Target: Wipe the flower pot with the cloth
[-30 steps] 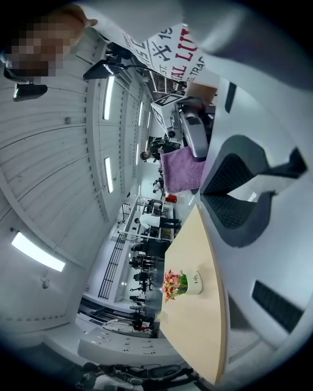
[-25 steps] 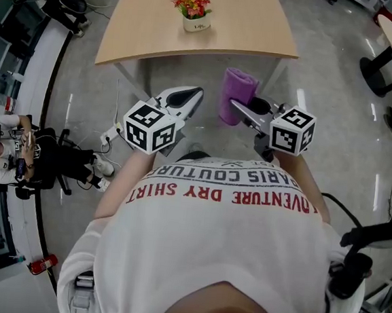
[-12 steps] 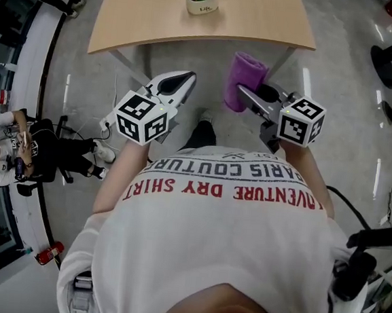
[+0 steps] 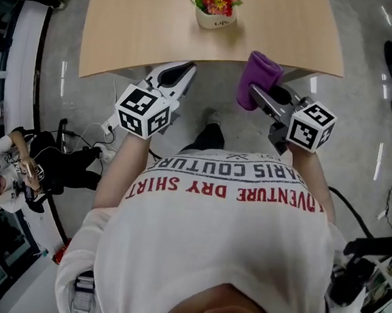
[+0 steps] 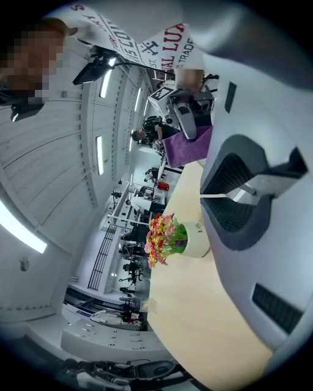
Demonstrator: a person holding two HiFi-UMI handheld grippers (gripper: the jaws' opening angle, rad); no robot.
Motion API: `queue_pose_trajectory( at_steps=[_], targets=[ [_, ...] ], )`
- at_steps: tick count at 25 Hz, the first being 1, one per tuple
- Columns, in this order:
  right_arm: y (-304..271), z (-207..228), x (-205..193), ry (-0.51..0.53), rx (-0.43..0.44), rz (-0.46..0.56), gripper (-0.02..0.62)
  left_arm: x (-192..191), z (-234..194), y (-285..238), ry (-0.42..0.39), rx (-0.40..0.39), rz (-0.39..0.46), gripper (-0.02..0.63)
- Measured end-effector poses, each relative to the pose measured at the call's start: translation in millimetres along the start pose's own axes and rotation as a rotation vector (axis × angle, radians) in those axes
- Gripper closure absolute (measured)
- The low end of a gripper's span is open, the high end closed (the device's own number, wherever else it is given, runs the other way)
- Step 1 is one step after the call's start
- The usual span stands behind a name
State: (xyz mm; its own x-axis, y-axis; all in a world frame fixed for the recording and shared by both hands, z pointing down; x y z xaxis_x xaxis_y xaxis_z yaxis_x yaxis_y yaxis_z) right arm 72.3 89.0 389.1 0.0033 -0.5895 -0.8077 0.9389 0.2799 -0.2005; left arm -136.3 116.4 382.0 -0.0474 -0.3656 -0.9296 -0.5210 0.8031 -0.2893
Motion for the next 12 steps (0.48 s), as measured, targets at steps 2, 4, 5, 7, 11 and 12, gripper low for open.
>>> queue_pose_trajectory(
  at_steps=[2, 4, 5, 7, 11, 12],
  targets=[
    [-16, 15, 6, -0.002, -0.019, 0.001, 0.526, 4, -24, -13, -0.015, -0.002, 0.0, 0.603],
    [-35, 31, 14, -0.012, -0.037, -0.004, 0.526, 8, -52, -28, -0.023, -0.003, -0.009, 0.603],
    [-45, 39, 19, -0.016, -0.044, -0.006, 0.526, 10, -68, -36, -0.027, -0.006, -0.018, 0.594],
    [-63, 50, 26, -0.022, -0.053, -0.003, 0.526, 11, -94, -52, -0.045, -0.014, -0.041, 0.561],
    [-77, 59, 35, -0.022, -0.056, 0.005, 0.526, 13, -124, -80, -0.074, -0.035, -0.078, 0.504],
    [-77, 62, 36, -0.021, -0.057, 0.005, 0.526, 15, -130, -88, -0.07, -0.034, -0.082, 0.5]
  ],
)
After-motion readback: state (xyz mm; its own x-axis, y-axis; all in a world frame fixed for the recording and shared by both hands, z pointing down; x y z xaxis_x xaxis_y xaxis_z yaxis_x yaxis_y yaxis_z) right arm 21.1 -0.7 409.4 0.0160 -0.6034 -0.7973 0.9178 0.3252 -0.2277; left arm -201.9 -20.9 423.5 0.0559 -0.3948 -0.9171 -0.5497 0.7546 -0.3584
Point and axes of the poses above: the fingertips, and each gripper's own axes: y backward along the fingers, z to its right, x out of its top, the point moved 5 cm from there along y, backward along the fingers, and after that the axes turned 5 degrees about z, right-handed, at the moved point
